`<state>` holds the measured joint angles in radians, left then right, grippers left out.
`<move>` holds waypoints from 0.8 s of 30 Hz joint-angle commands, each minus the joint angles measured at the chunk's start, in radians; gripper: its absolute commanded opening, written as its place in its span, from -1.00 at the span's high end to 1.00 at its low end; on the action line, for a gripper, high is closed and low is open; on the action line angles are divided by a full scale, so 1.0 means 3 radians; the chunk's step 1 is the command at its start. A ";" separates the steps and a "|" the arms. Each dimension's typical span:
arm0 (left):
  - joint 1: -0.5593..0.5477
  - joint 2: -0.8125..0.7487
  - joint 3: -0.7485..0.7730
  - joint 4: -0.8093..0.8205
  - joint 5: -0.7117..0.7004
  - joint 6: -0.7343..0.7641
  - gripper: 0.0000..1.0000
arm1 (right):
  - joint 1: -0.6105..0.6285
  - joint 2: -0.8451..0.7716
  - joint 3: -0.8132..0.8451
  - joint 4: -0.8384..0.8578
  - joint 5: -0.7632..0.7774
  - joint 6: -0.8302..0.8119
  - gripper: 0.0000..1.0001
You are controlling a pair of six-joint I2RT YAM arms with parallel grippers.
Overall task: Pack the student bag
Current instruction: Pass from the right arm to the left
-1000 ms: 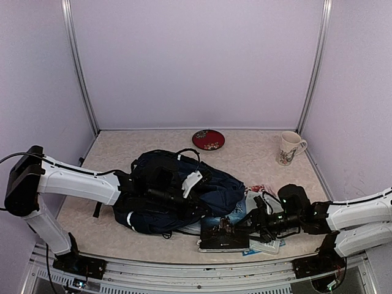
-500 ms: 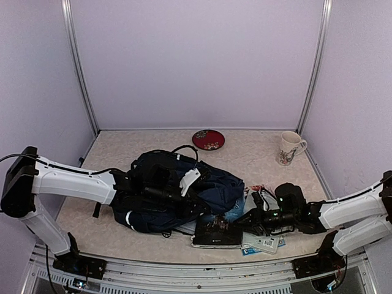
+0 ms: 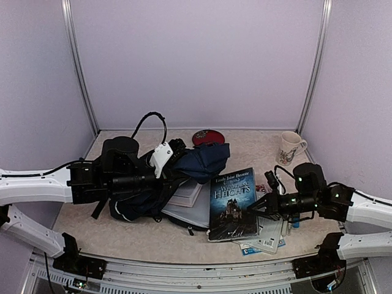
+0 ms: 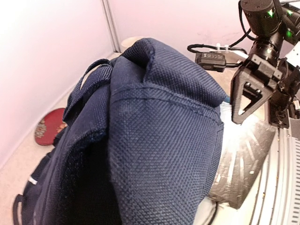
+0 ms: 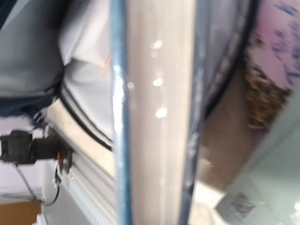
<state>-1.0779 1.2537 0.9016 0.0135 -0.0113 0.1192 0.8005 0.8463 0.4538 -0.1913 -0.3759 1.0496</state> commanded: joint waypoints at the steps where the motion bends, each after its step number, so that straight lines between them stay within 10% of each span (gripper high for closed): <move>1: -0.0022 -0.0253 0.0023 0.0474 -0.0146 0.0301 1.00 | -0.0031 0.0108 0.0425 -0.0146 -0.0610 -0.0546 1.00; 16: -0.0037 -0.0338 -0.0070 0.0574 0.0450 0.0400 1.00 | -0.0030 0.1787 0.1053 0.1264 -0.1761 -0.0404 1.00; 24: -0.0043 -0.0409 -0.0139 0.0665 0.0688 0.0413 1.00 | -0.0060 0.2570 0.1574 0.0898 -0.1796 -0.0705 0.93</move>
<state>-1.0779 1.1904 0.8318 0.0074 0.0750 0.2192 0.7925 1.5562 0.8360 0.0296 -0.8711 0.8986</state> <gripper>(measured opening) 0.088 0.157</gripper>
